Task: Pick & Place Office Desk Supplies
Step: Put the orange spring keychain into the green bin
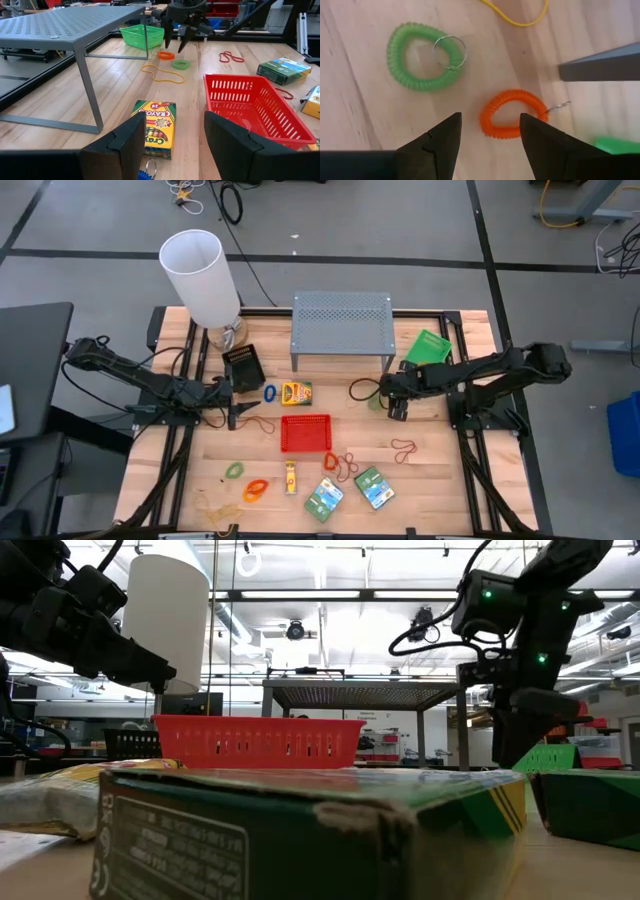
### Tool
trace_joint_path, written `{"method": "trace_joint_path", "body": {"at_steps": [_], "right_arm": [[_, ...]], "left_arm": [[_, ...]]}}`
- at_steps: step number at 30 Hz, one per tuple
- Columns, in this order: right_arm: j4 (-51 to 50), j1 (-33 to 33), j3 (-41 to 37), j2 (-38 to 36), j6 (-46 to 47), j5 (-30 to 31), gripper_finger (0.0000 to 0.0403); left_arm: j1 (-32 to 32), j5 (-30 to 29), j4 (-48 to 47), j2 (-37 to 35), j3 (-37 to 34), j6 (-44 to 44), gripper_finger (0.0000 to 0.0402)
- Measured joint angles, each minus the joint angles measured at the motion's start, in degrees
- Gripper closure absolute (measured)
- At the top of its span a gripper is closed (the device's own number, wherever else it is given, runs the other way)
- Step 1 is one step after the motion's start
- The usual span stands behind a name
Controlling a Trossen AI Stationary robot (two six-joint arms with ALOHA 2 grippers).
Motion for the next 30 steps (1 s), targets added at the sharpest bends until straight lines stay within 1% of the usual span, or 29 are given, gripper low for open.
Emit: {"method": "trace_joint_path", "body": {"at_steps": [5, 13, 15, 17, 19, 21, 23, 24, 27, 30], "right_arm": [[2.10, -1.18, -1.38, 1.36, -0.73, -0.96, 0.0195], [4.64, -1.29, -1.08, 7.65, -3.02, -0.93, 0.0195], [4.73, -1.25, -1.11, 8.06, -2.94, -0.88, 0.0204], [4.97, -1.28, -1.14, 8.09, -2.31, -1.53, 0.0224], [5.11, -1.34, -1.20, 7.93, -1.18, -3.44, 0.0260], [5.05, -1.37, -0.96, 7.96, 0.07, -6.02, 0.0312], [5.00, -1.12, -0.94, 8.00, 0.77, -7.32, 0.0370], [4.98, -0.72, -0.94, 7.98, 1.21, -7.35, 0.0384], [5.03, 0.77, -0.96, 8.03, 2.87, -6.02, 0.0390], [5.12, 2.69, -1.00, 8.10, 5.63, -3.28, 0.0395]], "left_arm": [[0.00, 0.00, -0.02, 0.00, -0.01, -0.02, 0.0196], [0.00, 0.00, -0.05, 0.02, 0.00, -0.07, 0.0196], [0.02, 0.00, -0.05, 0.00, -0.02, -0.11, 0.0196], [0.00, 0.00, -0.05, 0.02, 0.00, -0.13, 0.0196], [0.00, 0.00, -0.05, 0.01, -0.01, -0.19, 0.0196], [0.01, 0.00, -0.05, 0.02, -0.01, -0.15, 0.0196], [0.00, 0.00, -0.05, 0.01, 0.00, -0.26, 0.0196], [0.02, 0.00, -0.05, 0.01, 0.00, -0.26, 0.0196], [0.00, 0.00, -0.05, 0.00, 0.00, -0.28, 0.0196], [0.00, 0.00, -0.06, 0.00, 0.00, -0.31, 0.0196]]}}
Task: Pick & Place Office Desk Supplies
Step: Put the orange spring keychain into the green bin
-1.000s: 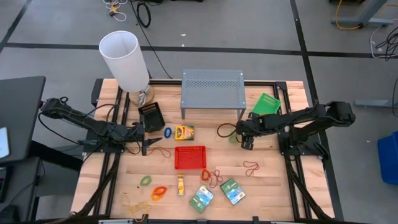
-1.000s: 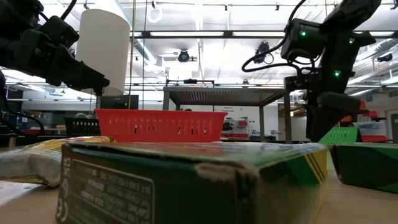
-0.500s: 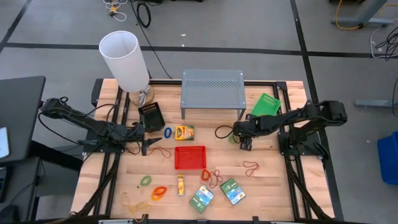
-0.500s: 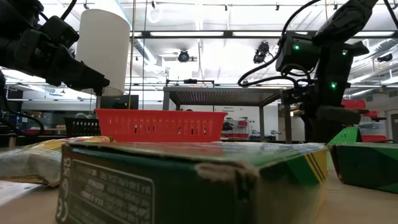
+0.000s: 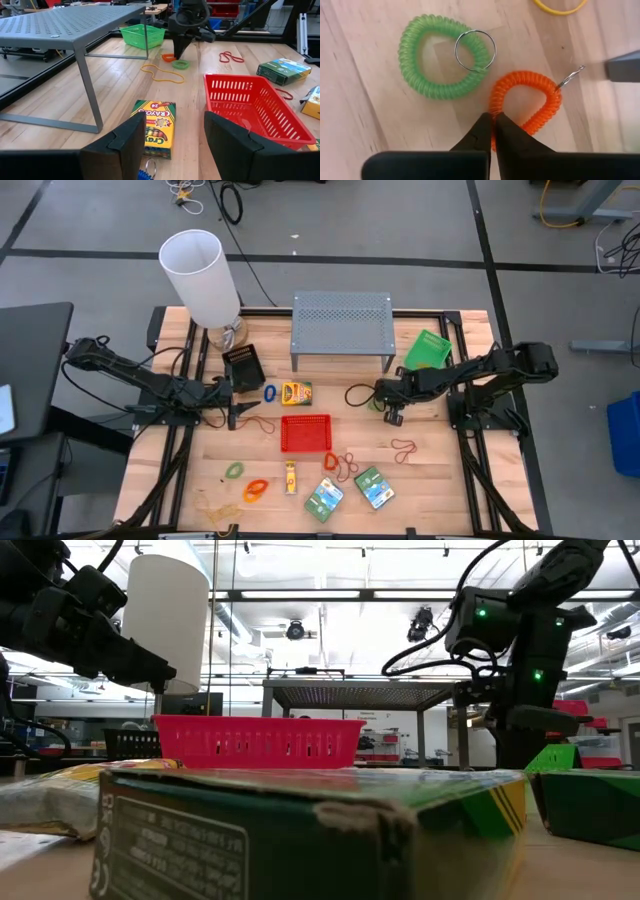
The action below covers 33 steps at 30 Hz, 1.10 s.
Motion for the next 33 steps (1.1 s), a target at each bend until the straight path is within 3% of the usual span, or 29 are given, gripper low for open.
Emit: {"method": "trace_joint_path", "body": {"at_steps": [6, 10, 17, 24, 33], "right_arm": [[-1.50, 5.67, 1.01, -0.08, 6.00, 5.62, 0.0399], [-5.00, 9.98, 4.03, 0.07, 9.89, 5.16, 0.0401], [-15.35, 15.41, 10.21, -0.05, 17.57, 14.48, 0.0401], [-33.64, 16.52, 14.76, -0.06, 28.42, 24.19, 0.0401], [-47.66, 14.66, 16.59, -0.08, 41.76, 31.94, 0.0401]], "left_arm": [[0.00, 0.00, -0.01, 0.02, 0.00, 0.00, 0.0196], [0.00, 0.00, -0.01, 0.02, 0.00, 0.00, 0.0196], [0.00, 0.00, 0.01, 0.02, 0.00, -0.17, 0.0196], [0.00, 0.00, 0.01, 0.02, 0.00, -0.26, 0.0196], [0.00, 0.00, 0.01, 0.00, -0.02, -0.24, 0.0196]]}}
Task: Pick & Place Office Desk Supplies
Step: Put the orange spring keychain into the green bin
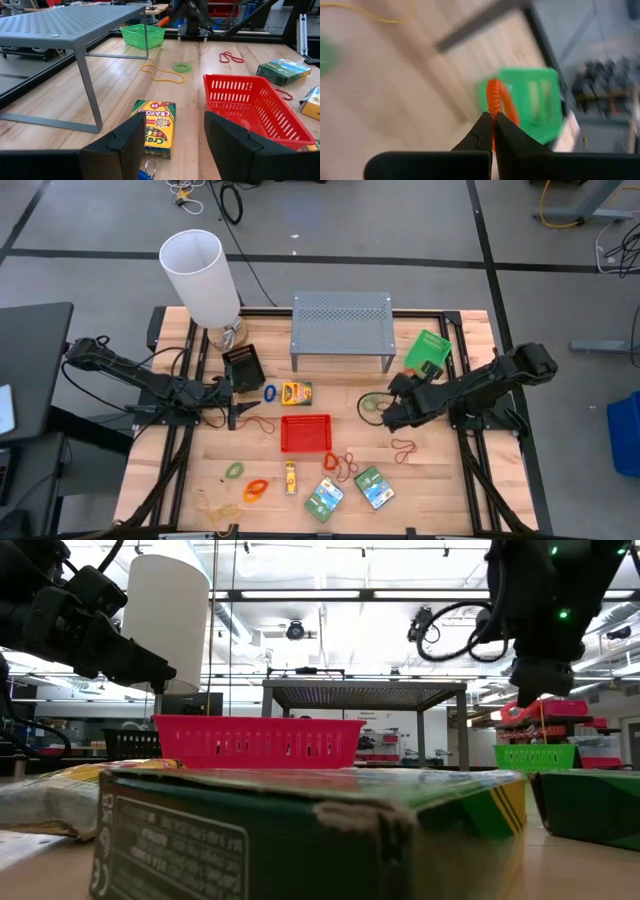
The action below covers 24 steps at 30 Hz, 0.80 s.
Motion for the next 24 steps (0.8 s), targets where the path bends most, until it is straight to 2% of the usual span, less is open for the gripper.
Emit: {"method": "trace_joint_path", "body": {"at_steps": [3, 7, 17, 24], "right_arm": [[-5.22, -2.28, 0.00, -0.02, 6.15, 0.55, 0.0402], [-8.60, -5.48, 0.00, -0.04, 7.90, 1.08, 0.0402], [-5.78, -15.48, -0.13, -0.07, -1.91, 1.79, 0.0402], [5.83, -22.73, -7.33, -0.13, -11.07, -1.02, 0.0402]], "left_arm": [[0.02, 0.00, 0.00, 0.00, 0.02, 0.00, 0.0196], [0.00, 0.00, 0.00, 0.02, 0.02, 0.00, 0.0196], [0.00, 0.00, -0.07, 0.00, 0.02, 0.00, 0.0196], [0.00, 0.00, -0.07, 0.00, 0.02, 0.00, 0.0196]]}}
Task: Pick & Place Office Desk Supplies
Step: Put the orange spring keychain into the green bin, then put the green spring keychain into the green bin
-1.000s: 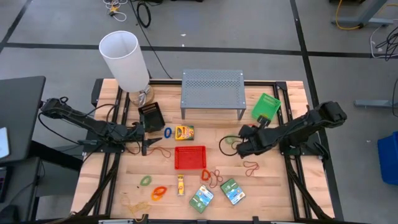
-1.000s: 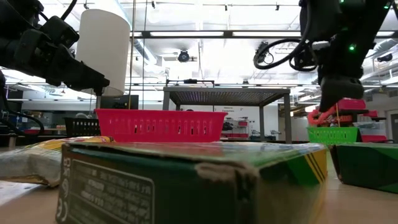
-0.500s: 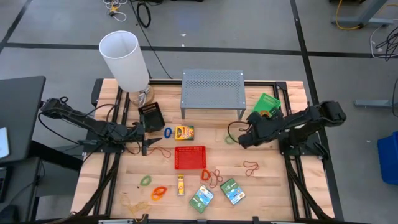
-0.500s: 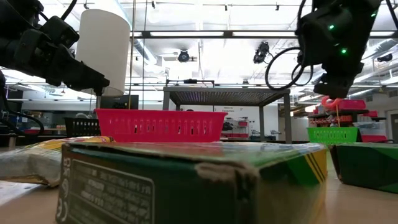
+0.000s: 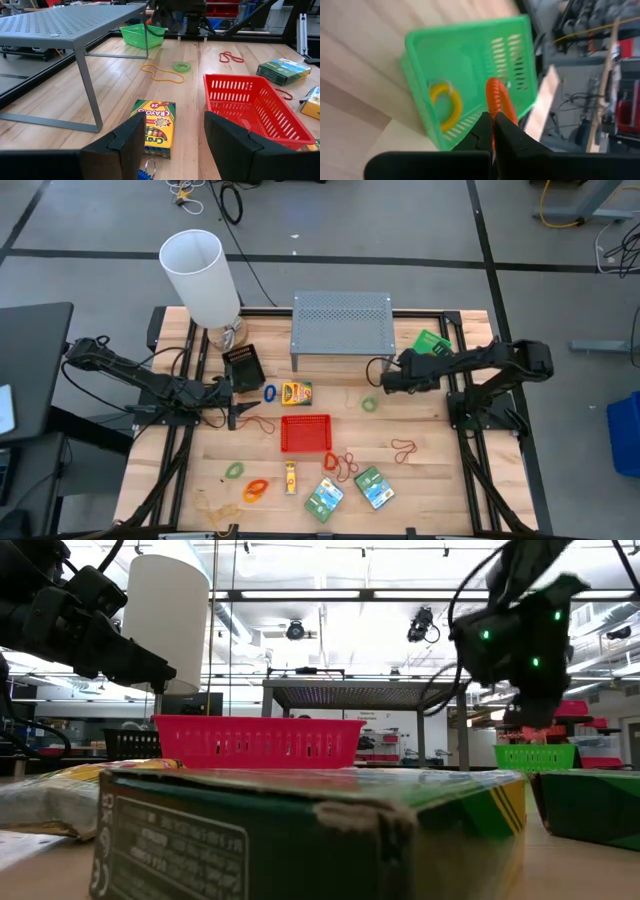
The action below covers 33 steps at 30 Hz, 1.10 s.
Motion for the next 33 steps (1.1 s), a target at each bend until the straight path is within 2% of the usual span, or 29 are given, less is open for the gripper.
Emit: {"method": "trace_joint_path", "body": {"at_steps": [2, 5, 15, 19, 23, 28, 33], "right_arm": [[2.03, -0.96, -1.36, 0.00, -1.19, -0.38, 0.0399], [2.87, -1.05, -1.72, 0.01, -1.65, -0.56, 0.0374], [3.71, -0.86, -0.85, -0.04, -3.56, -2.59, 0.0236], [3.69, -0.68, -0.85, -0.07, -3.46, -2.55, 0.0197], [3.27, 1.74, 0.47, -0.07, -3.18, -2.70, 0.0188], [1.41, 7.67, 6.69, -0.09, -3.89, -3.02, 0.0186], [5.15, 14.44, 13.24, -0.15, -11.66, -10.23, 0.0186]], "left_arm": [[0.00, 0.00, 0.00, -0.01, 0.00, 0.00, 0.0196], [0.00, 0.00, 0.00, 0.02, 0.00, 0.00, 0.0196], [0.00, 0.00, 0.00, -0.01, 0.00, 0.00, 0.0196], [0.00, 0.00, -0.02, -0.01, 0.00, 0.00, 0.0196], [0.00, 0.00, -0.03, 0.02, 0.00, 0.01, 0.0196], [0.00, 0.00, -0.04, -0.01, 0.00, 0.02, 0.0196], [0.00, 0.00, -0.04, 0.00, 0.00, 0.01, 0.0196]]}}
